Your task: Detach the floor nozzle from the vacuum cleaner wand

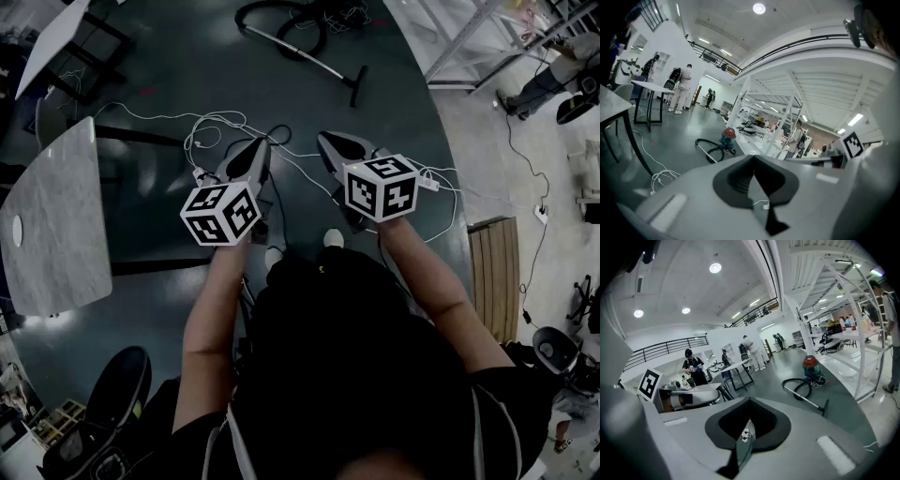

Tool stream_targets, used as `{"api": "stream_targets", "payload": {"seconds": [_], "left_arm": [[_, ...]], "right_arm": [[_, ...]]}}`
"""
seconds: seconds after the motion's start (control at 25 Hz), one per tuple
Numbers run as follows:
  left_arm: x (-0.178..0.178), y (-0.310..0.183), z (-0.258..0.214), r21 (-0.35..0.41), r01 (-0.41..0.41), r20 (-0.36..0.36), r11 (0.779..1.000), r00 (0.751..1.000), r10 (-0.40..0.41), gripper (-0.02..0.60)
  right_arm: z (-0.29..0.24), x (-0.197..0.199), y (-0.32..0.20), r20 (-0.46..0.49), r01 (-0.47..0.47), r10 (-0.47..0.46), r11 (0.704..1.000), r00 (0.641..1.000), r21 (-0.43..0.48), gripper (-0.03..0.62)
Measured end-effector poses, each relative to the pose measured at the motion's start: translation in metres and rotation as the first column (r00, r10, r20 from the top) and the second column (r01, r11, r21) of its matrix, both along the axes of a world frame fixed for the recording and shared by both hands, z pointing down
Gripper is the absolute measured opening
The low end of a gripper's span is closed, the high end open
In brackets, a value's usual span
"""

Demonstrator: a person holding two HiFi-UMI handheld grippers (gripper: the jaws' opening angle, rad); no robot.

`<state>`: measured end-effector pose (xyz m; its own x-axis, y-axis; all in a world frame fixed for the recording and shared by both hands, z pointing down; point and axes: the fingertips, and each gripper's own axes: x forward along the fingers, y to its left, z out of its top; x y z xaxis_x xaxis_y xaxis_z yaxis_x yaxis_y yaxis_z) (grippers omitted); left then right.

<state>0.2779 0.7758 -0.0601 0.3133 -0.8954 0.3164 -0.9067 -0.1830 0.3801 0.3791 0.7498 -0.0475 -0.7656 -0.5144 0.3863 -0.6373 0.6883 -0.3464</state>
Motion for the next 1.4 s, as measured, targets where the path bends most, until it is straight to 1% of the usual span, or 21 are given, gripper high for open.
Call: {"api": "stream_targets", "payload": {"seconds": [0.24, 0.4, 0.56, 0.76, 0.88, 1.04, 1.12, 1.28, 1.4], "left_arm": [[0.041, -0.024, 0.008, -0.009, 0.012, -0.002, 1.0, 1.0, -0.012, 0.009], [0.049, -0.031, 0.013, -0.017, 0.064, -0.056, 0.998, 0.996, -0.064, 0.009], [0.051, -0.033, 0.02, -0.039, 0.078, -0.035, 0.996, 0.996, -0.079, 0.009], [0.043, -0.043, 0.021, -0.033, 0.086, -0.051, 0.996, 0.995, -0.087, 0.009], [0.043, -0.056, 0.023, -0.024, 0.068, -0.063, 0.997, 0.996, -0.069, 0.009], [0.04, -0.078, 0.034, -0.035, 0.026, -0.058, 0.999, 0.998, -0.028, 0.009], [0.034, -0.093, 0.042, -0.046, 0.011, -0.06, 0.999, 0.998, -0.014, 0.009], [0.013, -0.129, 0.058, -0.102, 0.017, -0.093, 0.995, 0.995, -0.027, 0.009], [-0.005, -0.156, 0.06, -0.118, 0.011, -0.109, 0.993, 0.994, -0.024, 0.009]], "right_arm": [[0.005, 0.036, -0.028, -0.002, 0.019, -0.019, 1.0, 1.0, -0.007, -0.008], [0.013, 0.052, -0.038, 0.015, 0.04, -0.039, 0.999, 0.999, -0.031, -0.006], [0.021, 0.061, -0.044, 0.007, 0.052, -0.052, 0.997, 0.999, -0.048, -0.006], [0.027, 0.057, -0.05, -0.016, 0.083, -0.084, 0.995, 0.996, -0.049, -0.006], [0.033, 0.054, -0.061, -0.006, 0.083, -0.083, 0.995, 0.997, -0.064, -0.006], [0.046, 0.043, -0.083, -0.013, 0.073, -0.075, 0.994, 0.997, -0.085, -0.006], [0.049, 0.035, -0.096, -0.023, 0.073, -0.076, 0.993, 0.997, -0.09, -0.006], [0.051, 0.017, -0.132, -0.052, 0.074, -0.079, 0.993, 0.996, -0.088, -0.006], [0.054, -0.001, -0.165, -0.059, 0.057, -0.063, 0.994, 0.996, -0.097, -0.006]]}}
